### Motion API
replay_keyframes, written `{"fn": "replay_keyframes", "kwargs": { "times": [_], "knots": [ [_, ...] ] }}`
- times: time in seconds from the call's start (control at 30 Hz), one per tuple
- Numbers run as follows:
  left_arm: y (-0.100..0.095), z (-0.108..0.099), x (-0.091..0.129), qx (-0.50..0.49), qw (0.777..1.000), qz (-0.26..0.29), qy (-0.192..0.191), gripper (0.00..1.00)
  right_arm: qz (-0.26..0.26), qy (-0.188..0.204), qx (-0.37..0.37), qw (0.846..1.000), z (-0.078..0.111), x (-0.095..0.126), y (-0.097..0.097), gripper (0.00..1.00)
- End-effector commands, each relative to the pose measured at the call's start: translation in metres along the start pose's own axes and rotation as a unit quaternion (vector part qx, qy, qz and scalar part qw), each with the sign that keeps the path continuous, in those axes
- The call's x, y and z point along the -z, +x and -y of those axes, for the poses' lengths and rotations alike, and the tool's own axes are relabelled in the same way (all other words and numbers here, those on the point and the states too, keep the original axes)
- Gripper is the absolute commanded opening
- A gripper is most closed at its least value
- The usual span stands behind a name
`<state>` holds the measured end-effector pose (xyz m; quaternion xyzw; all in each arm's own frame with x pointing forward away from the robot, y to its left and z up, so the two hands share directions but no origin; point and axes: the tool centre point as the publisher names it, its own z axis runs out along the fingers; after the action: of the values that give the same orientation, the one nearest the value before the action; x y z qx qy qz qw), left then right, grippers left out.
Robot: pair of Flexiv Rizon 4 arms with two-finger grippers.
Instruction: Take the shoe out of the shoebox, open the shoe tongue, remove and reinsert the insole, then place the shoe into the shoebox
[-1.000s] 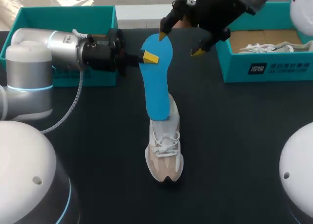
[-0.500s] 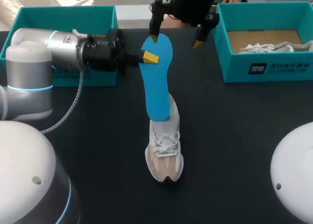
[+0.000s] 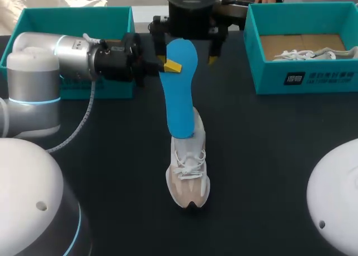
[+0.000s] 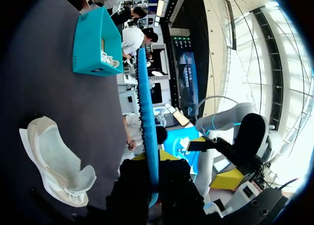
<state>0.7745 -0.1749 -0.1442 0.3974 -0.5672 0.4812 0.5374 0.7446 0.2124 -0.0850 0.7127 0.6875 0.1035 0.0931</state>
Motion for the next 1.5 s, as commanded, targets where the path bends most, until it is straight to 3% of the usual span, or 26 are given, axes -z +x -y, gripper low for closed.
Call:
{"fn": "replay_keyframes", "kwargs": {
  "times": [0.03, 0.43, 0.53, 0.83, 0.97, 1.27, 1.5],
  "knots": [
    [0.000, 0.000, 0.000, 0.000, 1.000, 0.001, -0.001, 0.00, 0.002, -0.008, -0.010, 1.000, 0.002, -0.002, 0.004, 1.00],
    [0.000, 0.000, 0.000, 0.000, 1.000, 0.001, -0.001, 0.00, 0.002, -0.008, -0.010, 1.000, 0.002, -0.002, 0.004, 1.00],
    [0.000, 0.000, 0.000, 0.000, 1.000, 0.001, -0.001, 0.00, -0.134, -0.048, -0.060, 0.988, 0.005, -0.005, -0.006, 1.00],
    [0.000, 0.000, 0.000, 0.000, 1.000, 0.001, -0.001, 0.00, -0.254, -0.096, -0.070, 0.960, 0.001, -0.006, -0.039, 1.00],
    [0.000, 0.000, 0.000, 0.000, 1.000, 0.001, -0.001, 0.00, -0.293, -0.073, -0.060, 0.951, 0.001, -0.010, -0.050, 1.00],
    [0.000, 0.000, 0.000, 0.000, 1.000, 0.001, -0.001, 0.00, -0.377, -0.066, -0.062, 0.922, -0.004, -0.015, -0.068, 1.00],
    [0.000, 0.000, 0.000, 0.000, 1.000, 0.001, -0.001, 0.00, -0.405, -0.046, -0.039, 0.912, -0.010, -0.022, -0.077, 1.00]
  ]
}}
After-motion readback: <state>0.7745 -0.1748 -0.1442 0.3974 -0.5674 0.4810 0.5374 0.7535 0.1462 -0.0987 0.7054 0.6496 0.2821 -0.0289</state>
